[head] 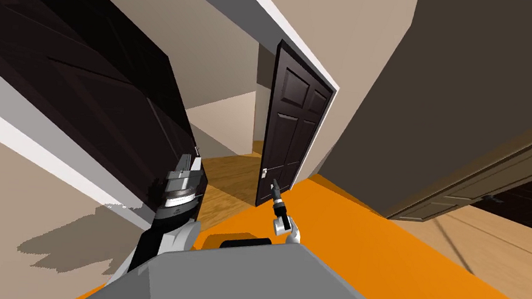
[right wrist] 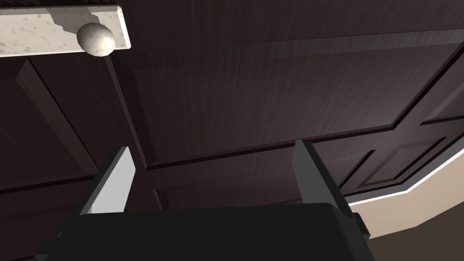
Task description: Push the door open
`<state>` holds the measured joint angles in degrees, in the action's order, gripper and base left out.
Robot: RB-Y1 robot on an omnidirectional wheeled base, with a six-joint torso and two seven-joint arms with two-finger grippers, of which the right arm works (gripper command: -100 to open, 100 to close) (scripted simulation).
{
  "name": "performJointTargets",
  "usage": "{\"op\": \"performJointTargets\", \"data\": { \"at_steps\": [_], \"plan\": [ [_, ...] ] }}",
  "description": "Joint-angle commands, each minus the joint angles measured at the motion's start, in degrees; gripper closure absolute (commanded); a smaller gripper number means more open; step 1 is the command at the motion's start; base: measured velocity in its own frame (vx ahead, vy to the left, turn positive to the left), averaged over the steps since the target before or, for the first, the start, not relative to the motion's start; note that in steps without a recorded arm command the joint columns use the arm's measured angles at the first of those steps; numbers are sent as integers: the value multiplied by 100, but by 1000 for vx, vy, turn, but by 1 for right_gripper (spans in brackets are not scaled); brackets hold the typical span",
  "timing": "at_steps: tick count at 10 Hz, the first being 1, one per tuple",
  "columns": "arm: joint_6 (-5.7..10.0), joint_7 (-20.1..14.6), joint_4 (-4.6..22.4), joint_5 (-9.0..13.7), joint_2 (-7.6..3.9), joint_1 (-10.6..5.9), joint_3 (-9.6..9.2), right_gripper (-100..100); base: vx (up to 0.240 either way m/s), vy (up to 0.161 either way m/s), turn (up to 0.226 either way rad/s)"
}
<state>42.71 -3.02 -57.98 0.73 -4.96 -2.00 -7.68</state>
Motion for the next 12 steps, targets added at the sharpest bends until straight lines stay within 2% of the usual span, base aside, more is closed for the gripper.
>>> {"op": "performJointTargets", "data": {
  "at_steps": [1,7,8,9,11,12],
  "plan": [
    [27,-25,241,-13,10,-96,-15,-100,51,-83,115],
    [162,-99,1098,-58,66,-421,-68,-100,42,-89,125],
    [203,-121,1360,-72,87,-522,-84,-100,40,-100,166],
    [220,-130,1467,-77,97,-562,-90,-100,47,-119,163],
    [286,-167,1888,-100,140,-721,-116,-100,50,-137,144],
    [331,-192,2181,-115,177,-832,-134,-100,69,-200,252]
  ]
}}
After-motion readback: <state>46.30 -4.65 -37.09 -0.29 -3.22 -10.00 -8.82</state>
